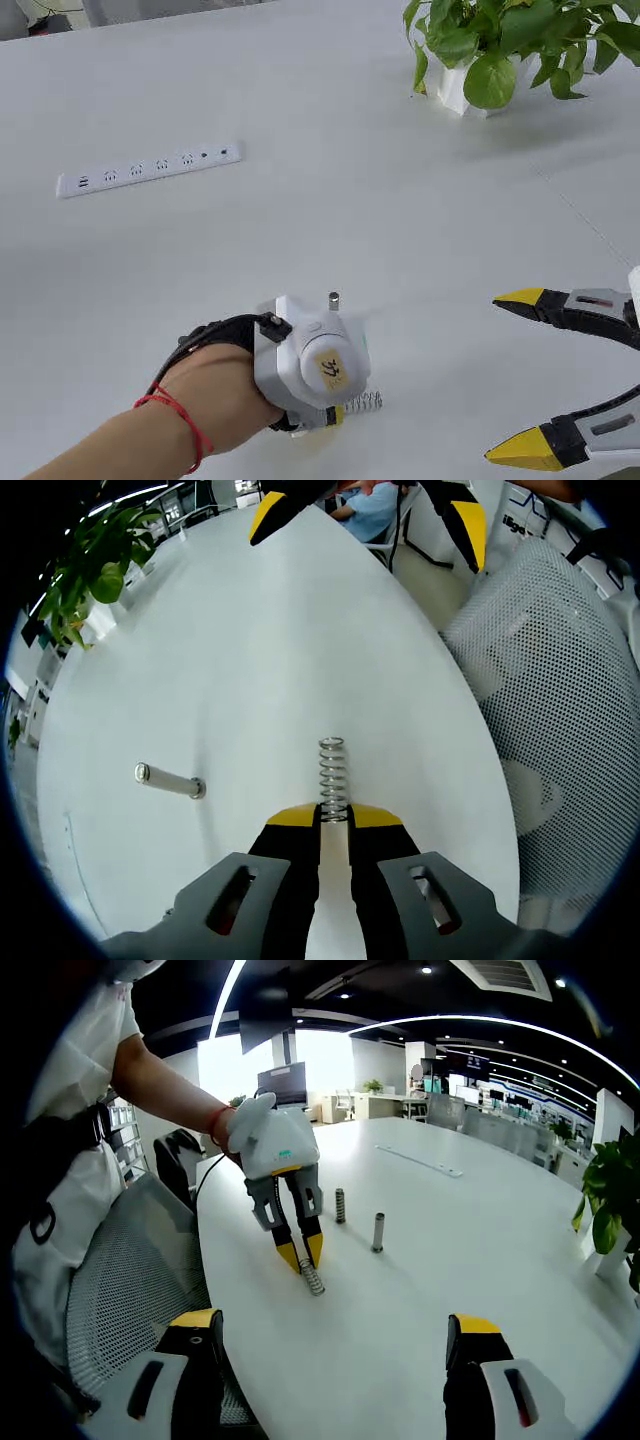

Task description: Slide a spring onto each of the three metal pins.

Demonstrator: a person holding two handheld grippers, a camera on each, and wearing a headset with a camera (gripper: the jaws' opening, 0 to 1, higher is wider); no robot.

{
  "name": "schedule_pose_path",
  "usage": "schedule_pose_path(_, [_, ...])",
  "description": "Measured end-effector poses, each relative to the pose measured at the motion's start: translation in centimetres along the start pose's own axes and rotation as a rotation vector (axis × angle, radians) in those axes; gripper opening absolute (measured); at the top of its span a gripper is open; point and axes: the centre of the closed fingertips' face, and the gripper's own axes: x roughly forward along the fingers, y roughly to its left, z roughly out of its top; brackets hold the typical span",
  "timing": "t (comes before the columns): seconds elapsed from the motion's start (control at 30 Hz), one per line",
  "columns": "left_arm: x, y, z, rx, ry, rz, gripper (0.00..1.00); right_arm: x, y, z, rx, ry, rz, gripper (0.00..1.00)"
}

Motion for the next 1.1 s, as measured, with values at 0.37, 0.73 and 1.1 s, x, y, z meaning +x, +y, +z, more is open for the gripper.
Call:
schedule_pose_path(0.37, [-0.4,-0.7,0.3,-0.023,-0.033,-0.006,0.06,0.2,0.3,0.3,-0.003,0.0,0.009,0.91])
schedule_pose_path(0.73, [-3.1,-0.9,1.8,-0.093,-0.169,0.028,0.06,0.4,0.7,1.7,-0.031,-0.002,0.027,0.9])
schedule_pose_path(1.1, [-7.5,-1.0,2.5,-0.17,-0.326,0.102,0.06,0.3,1.1,4.2,-0.084,-0.009,0.047,0.9])
